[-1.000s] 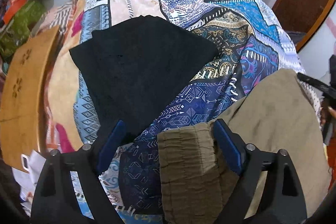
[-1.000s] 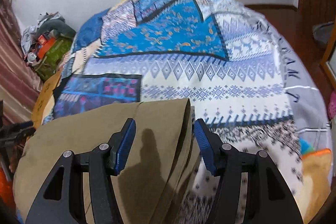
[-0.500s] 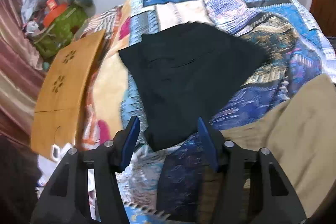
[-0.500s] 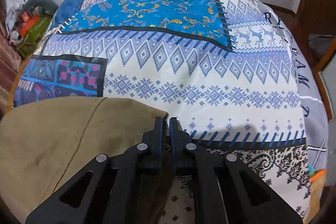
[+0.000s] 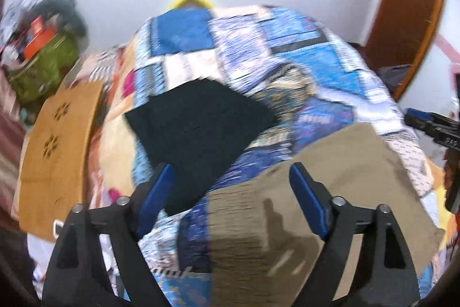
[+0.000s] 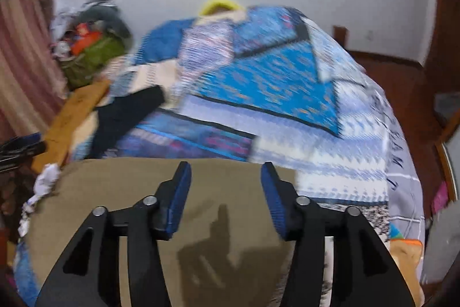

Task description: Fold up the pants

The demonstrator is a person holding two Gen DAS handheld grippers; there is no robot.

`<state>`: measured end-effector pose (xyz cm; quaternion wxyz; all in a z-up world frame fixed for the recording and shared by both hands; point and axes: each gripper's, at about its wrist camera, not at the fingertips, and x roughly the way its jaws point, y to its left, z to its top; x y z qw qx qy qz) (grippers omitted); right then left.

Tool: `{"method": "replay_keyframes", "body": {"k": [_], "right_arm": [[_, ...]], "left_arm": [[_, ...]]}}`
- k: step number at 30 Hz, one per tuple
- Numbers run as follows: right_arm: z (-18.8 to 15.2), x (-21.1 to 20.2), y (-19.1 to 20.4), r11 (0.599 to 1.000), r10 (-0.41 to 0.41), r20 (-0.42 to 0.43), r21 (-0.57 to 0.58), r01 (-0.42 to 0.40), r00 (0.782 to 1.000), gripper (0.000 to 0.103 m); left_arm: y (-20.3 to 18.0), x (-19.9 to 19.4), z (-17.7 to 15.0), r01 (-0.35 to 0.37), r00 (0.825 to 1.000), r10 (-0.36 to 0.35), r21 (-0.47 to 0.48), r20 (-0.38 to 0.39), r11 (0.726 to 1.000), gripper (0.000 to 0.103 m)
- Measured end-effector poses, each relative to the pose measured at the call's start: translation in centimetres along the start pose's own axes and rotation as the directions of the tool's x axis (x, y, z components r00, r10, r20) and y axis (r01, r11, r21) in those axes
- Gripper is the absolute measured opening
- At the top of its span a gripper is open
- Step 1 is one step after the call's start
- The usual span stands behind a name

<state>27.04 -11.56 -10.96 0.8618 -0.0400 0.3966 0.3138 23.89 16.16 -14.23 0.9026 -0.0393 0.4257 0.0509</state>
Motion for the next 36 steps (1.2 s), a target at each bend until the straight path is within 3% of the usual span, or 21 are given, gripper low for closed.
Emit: {"method": "replay_keyframes", "body": {"k": [3,5,8,12,14,21,28,36], "right_arm": [[0.0,0.6,2.2,0.998,0.065,-0.02,-0.005,-0.065,0.998,0.065],[0.0,1.8,2.9,0.996,0.088,-0.041,-0.006,-0.089,0.995,0.08],[-1.1,3.7,4.2,0.994,0.106,-0.132,-0.015,-0.108,0.986,0.08],[-3.4,6.2,4.9,0.99,0.129,-0.298,-0.02,-0.141,0.946,0.08],[-4.5,6.0,5.6,0.99,0.089,-0.335,-0.077,-0.121,0.938,0.08],[-7.0,2.3,5.2,0.991,0.047,-0.288,-0.107,-0.081,0.957,0.08],[-9.9,-0.5,4.0,0.998,0.035,-0.256,-0.038,-0.046,0.966,0.08],[-13.2,-4.2,2.4,0.996,0.0,-0.18,0.091,0.016,0.984,0.081]], "left_arm": [[-1.7,0.0,0.4,0.05,0.999,-0.05,0.028,-0.003,0.998,0.093],[-2.8,0.8,0.2,0.072,0.997,-0.071,0.038,-0.04,0.997,0.094],[-3.6,3.0,-0.9,0.104,0.986,-0.096,0.049,-0.138,0.993,0.094],[-4.5,6.0,-3.8,0.098,0.96,-0.068,0.099,-0.271,0.99,0.094],[-4.3,5.6,-5.0,0.088,0.968,-0.061,0.103,-0.244,0.991,0.094],[-2.8,3.4,-6.8,0.037,0.979,-0.018,0.09,-0.203,0.995,0.096],[-3.0,0.9,-9.1,-0.065,0.984,0.093,0.179,-0.149,0.982,0.097],[-0.7,-1.5,-11.0,-0.075,0.985,0.09,0.104,-0.145,0.992,0.098]]}}
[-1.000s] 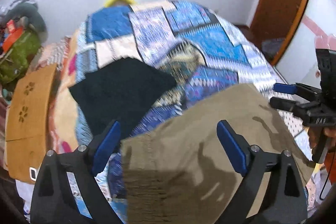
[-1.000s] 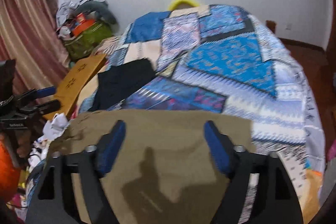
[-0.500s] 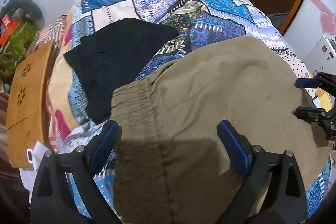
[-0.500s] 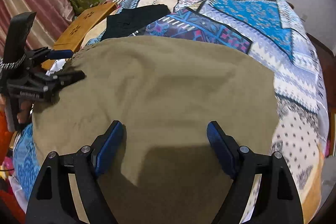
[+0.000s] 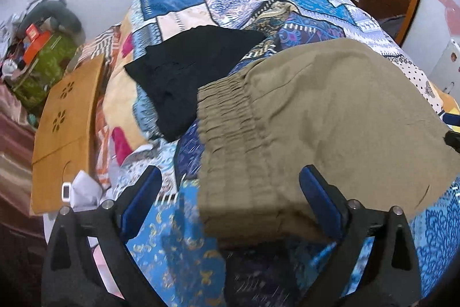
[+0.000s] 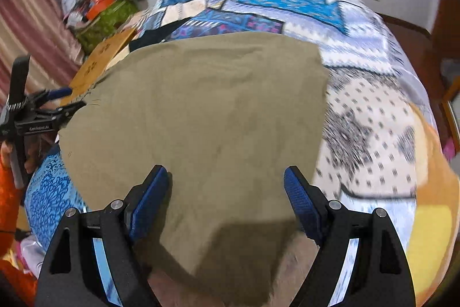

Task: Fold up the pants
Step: 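Lift the waistband with the left gripper while the right gripper folds the leg over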

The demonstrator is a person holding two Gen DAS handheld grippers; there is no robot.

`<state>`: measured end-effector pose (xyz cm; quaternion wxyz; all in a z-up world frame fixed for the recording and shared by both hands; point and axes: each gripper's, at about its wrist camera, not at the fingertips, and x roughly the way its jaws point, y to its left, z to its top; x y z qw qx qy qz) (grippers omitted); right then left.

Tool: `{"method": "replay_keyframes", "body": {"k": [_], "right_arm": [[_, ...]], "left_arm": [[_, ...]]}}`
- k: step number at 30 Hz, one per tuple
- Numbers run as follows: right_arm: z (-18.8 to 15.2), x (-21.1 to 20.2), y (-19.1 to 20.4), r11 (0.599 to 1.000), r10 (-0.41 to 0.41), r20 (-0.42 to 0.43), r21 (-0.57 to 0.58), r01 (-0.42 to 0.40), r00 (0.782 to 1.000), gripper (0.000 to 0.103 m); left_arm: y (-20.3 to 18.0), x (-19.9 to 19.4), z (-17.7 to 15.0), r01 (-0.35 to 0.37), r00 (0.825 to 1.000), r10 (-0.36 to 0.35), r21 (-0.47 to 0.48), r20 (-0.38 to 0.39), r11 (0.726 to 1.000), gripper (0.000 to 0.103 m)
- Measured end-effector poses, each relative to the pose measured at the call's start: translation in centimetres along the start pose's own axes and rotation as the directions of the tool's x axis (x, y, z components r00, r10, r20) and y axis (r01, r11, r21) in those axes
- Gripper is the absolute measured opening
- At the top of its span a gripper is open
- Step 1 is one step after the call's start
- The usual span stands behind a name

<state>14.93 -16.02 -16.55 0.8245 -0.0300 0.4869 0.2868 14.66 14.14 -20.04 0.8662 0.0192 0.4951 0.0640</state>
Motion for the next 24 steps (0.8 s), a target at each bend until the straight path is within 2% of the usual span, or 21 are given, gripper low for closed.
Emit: {"method": "replay_keyframes", "body": {"k": [5,8,11,14,18,22,24], "right_arm": [[-0.4,-1.6,0.1,0.999,-0.047,0.03,-0.006,0.048,0.998,0.081],[-0.2,-2.7,1.0,0.994,-0.09,0.064,-0.056,0.094,0.994,0.081],[0.4,-4.0,2.2,0.992,-0.083,0.125,-0.085,0.094,0.989,0.081],[0.9,-4.9,3.6,0.993,-0.046,0.187,-0.095,0.065,0.981,0.081],[1.4,-4.5,5.8,0.993,0.024,0.227,-0.12,0.003,0.974,0.082],[1.4,-1.9,7.1,0.987,0.038,0.191,-0.158,-0.007,0.981,0.082],[1.3,-0.3,6.9,0.987,0.024,0.155,-0.159,0.001,0.988,0.082]], "left_arm": [[1.4,-1.7,-0.5,0.027,1.0,-0.028,-0.095,-0.01,0.995,0.098],[1.9,-3.2,-0.6,0.01,1.0,-0.007,-0.129,0.017,0.992,0.098],[2.1,-4.6,-0.5,0.019,0.999,-0.012,-0.161,0.042,0.987,0.099],[2.2,-5.3,-0.5,0.081,0.996,-0.072,-0.217,0.046,0.973,0.1],[1.4,-5.2,-1.2,0.192,0.981,-0.191,-0.276,0.029,0.942,0.101],[0.3,-3.7,-2.1,0.242,0.964,-0.263,-0.298,-0.031,0.923,0.101],[0.0,-2.8,-2.6,0.287,0.944,-0.325,-0.328,-0.065,0.9,0.101]]}}
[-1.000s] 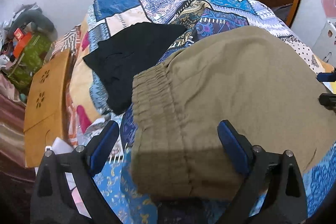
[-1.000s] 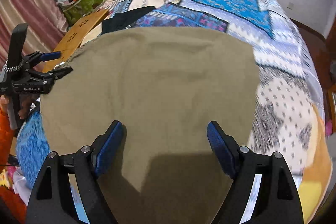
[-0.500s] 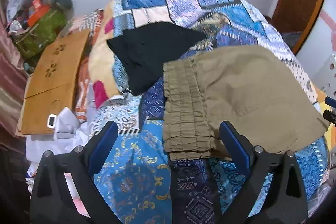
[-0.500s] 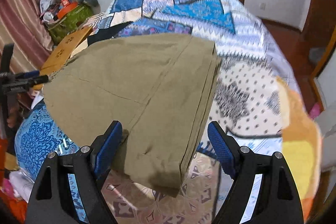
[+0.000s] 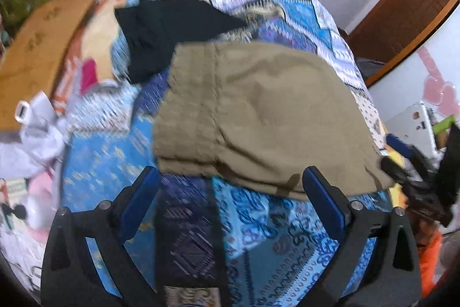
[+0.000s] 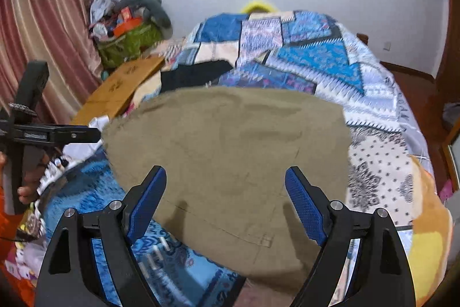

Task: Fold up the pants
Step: 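Lift the waistband with the left gripper while the right gripper folds the leg over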

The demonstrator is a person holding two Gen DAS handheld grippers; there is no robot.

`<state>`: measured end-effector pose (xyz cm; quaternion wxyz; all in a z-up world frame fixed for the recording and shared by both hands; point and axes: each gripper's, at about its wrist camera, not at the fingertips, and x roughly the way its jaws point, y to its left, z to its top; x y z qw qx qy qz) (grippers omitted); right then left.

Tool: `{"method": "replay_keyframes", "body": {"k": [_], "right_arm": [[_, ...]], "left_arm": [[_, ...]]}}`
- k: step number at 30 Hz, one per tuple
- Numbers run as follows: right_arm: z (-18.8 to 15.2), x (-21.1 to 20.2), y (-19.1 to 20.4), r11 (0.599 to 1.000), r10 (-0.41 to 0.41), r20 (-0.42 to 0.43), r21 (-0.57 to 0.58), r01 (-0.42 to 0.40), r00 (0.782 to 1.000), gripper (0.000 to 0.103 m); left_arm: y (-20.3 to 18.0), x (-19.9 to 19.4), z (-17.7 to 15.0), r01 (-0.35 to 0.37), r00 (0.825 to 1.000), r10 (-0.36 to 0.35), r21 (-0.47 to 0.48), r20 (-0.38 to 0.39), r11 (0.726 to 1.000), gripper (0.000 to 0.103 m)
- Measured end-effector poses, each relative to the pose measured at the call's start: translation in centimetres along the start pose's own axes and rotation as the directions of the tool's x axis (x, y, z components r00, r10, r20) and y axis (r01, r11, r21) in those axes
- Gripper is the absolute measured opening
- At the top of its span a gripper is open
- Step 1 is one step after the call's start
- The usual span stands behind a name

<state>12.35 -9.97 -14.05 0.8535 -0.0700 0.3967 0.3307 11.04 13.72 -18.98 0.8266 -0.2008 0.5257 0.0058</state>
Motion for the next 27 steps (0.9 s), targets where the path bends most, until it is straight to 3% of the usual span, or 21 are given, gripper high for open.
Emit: {"method": "replay_keyframes", "body": {"k": [3,8,10,12,15,17,19,20,22,25,27], "right_arm": [[-1.2,1.7,-0.5,1.0,0.0,-0.075,0.021,0.001,0.997,0.082],[-1.9,1.4,-1.2,0.999,0.028,-0.064,0.04,-0.025,0.998,0.083],[-2.1,1.4,-1.1,0.999,0.031,-0.063,0.041,-0.028,0.998,0.083],[-2.2,1.4,-1.0,0.998,0.039,-0.061,0.046,-0.037,0.997,0.083],[-2.3,1.4,-1.1,0.997,0.052,-0.057,0.057,-0.049,0.997,0.084],[-2.3,1.4,-1.1,0.997,0.054,-0.055,0.058,-0.05,0.997,0.084],[-2.3,1.3,-1.1,0.997,0.055,-0.053,0.059,-0.052,0.997,0.084],[-2.3,1.3,-1.1,0.997,0.057,-0.052,0.061,-0.054,0.997,0.084],[-2.4,1.2,-1.1,0.996,0.059,-0.05,0.063,-0.056,0.997,0.084],[-2.4,0.9,-1.1,0.996,0.062,-0.047,0.06,-0.059,0.997,0.083],[-2.6,0.5,-1.1,0.996,0.063,-0.034,0.068,-0.061,0.997,0.083]], "left_arm": [[0.7,1.0,-0.4,0.103,0.992,-0.107,-0.073,-0.06,0.992,0.101],[2.6,2.7,0.3,0.237,0.96,-0.263,-0.225,-0.094,0.945,0.101],[3.4,3.7,1.0,0.271,0.946,-0.31,-0.292,-0.096,0.917,0.102],[3.6,4.3,1.7,0.275,0.943,-0.318,-0.314,-0.096,0.909,0.102],[3.2,5.0,2.9,0.233,0.957,-0.274,-0.312,-0.095,0.921,0.102],[2.9,4.9,3.4,0.158,0.979,-0.187,-0.288,-0.077,0.944,0.09],[3.0,4.5,3.8,0.077,0.995,-0.092,-0.27,-0.043,0.96,0.062],[3.0,4.2,3.9,0.057,0.998,-0.063,-0.26,-0.017,0.964,0.057],[2.9,3.3,3.9,0.034,0.999,-0.025,-0.248,0.039,0.968,0.041],[2.7,1.6,3.5,0.017,0.994,0.007,-0.209,0.112,0.978,0.037],[2.2,0.2,3.2,-0.055,0.983,0.084,-0.173,0.162,0.983,0.036]]}}
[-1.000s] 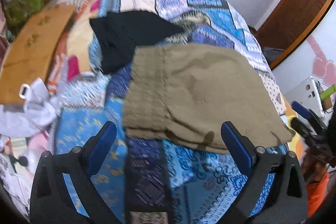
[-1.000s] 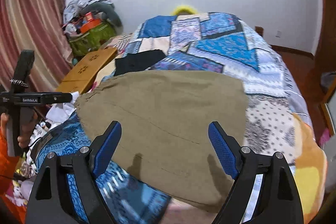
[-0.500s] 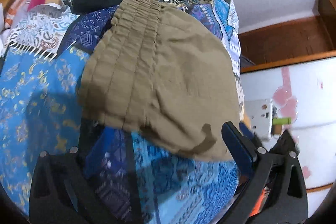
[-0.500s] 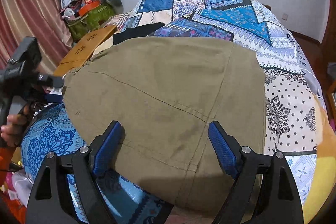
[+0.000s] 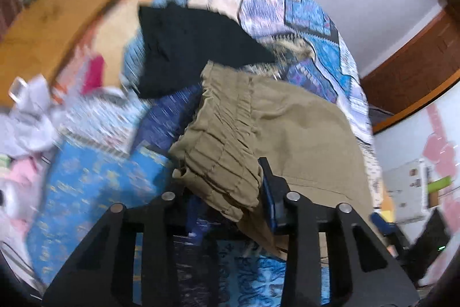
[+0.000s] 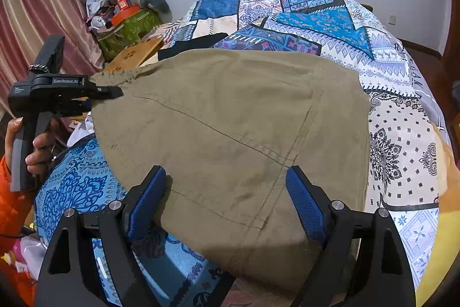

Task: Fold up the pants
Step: 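Lift the waistband with the left gripper while the right gripper folds the leg over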

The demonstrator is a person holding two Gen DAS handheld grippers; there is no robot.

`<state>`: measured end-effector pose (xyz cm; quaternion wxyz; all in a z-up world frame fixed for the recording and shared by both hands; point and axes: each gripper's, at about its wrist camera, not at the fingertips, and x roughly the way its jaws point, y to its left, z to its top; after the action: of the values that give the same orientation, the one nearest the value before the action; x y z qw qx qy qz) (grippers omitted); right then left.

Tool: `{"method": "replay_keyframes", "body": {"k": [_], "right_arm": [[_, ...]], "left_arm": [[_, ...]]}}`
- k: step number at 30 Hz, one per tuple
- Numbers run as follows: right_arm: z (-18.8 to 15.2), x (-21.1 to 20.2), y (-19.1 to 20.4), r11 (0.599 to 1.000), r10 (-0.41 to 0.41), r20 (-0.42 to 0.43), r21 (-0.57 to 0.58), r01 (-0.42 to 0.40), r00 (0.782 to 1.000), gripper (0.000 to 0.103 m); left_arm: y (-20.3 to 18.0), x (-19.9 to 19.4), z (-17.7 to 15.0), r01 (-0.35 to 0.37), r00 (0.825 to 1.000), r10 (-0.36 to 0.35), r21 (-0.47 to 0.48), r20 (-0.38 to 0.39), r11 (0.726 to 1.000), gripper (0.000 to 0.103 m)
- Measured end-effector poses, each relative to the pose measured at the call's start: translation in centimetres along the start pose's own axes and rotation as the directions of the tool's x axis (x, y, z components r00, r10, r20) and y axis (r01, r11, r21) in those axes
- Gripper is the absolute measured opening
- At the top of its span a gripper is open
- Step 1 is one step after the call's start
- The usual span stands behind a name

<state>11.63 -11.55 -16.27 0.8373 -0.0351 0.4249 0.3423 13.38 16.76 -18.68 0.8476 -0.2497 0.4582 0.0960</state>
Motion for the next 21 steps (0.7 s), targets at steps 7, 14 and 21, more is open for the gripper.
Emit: {"method": "replay_keyframes", "body": {"k": [7,14,21], "right_arm": [[-0.5,-2.8,-1.4,0.995,-0.051,0.07,0.089,0.044,0.996,0.081],[-1.6,-1.7,-1.9,0.994,-0.078,0.017,0.082,0.077,0.997,0.081],[-1.9,-1.9,-2.4,0.993,-0.061,0.026,0.101,0.059,0.998,0.081]], "left_arm": [[-1.0,-5.4,-0.2,-0.24,0.951,0.198,0.168,0.237,0.956,0.033],[-5.2,-10.5,-1.4,-0.261,0.895,0.117,0.292,0.43,0.92,0.03],[-11.0,-11.4,-0.9,-0.102,0.922,-0.074,0.421,0.381,0.901,0.028]]}}
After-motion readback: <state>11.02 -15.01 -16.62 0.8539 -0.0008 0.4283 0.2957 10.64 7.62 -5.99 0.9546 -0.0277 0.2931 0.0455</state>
